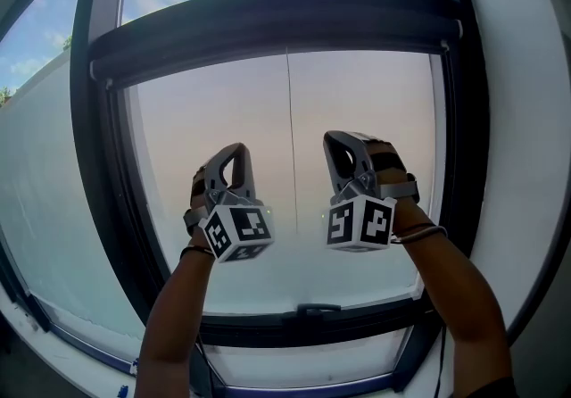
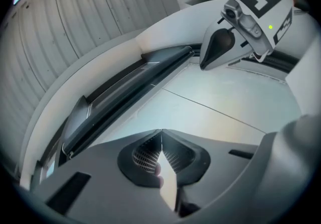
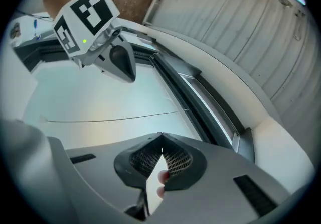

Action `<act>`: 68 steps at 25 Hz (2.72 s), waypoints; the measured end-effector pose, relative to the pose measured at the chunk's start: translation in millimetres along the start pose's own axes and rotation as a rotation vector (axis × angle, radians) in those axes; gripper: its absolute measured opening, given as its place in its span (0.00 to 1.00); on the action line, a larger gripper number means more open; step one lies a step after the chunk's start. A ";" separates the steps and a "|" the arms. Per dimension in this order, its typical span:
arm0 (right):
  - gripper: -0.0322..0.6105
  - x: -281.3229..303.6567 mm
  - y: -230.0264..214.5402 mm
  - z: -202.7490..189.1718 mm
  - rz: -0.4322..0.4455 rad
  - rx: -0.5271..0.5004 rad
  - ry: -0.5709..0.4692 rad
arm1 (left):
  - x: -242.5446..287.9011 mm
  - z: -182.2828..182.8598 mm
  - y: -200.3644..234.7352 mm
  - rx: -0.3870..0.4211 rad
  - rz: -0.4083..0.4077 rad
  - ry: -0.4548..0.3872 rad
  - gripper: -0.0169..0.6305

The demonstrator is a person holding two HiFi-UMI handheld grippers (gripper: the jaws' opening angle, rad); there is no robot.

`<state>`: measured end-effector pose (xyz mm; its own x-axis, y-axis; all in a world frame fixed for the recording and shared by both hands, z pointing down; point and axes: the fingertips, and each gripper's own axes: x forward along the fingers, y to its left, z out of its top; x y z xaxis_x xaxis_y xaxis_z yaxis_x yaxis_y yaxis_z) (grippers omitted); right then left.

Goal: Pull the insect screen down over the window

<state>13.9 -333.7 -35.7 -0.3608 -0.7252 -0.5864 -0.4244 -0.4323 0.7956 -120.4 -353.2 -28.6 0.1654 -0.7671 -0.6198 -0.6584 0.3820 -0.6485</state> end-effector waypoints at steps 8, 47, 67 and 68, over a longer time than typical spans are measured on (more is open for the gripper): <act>0.06 42.9 -44.1 7.0 0.010 -0.203 0.066 | 47.6 33.5 45.3 0.188 -0.019 0.032 0.03; 0.31 125.5 -102.9 -17.1 0.162 -0.412 0.238 | 139.5 42.5 98.0 0.682 0.003 0.277 0.23; 0.32 134.4 -92.7 -25.6 0.252 -0.430 0.308 | 132.9 41.4 92.8 0.671 -0.162 0.335 0.23; 0.32 133.6 -92.2 -24.9 0.259 -0.425 0.309 | 131.2 40.1 91.5 0.669 -0.183 0.347 0.23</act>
<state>25.6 -404.1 -183.6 -0.1227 -0.9310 -0.3438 0.0389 -0.3507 0.9357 -129.4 -398.2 -186.9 -0.0832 -0.9234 -0.3747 -0.0413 0.3789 -0.9245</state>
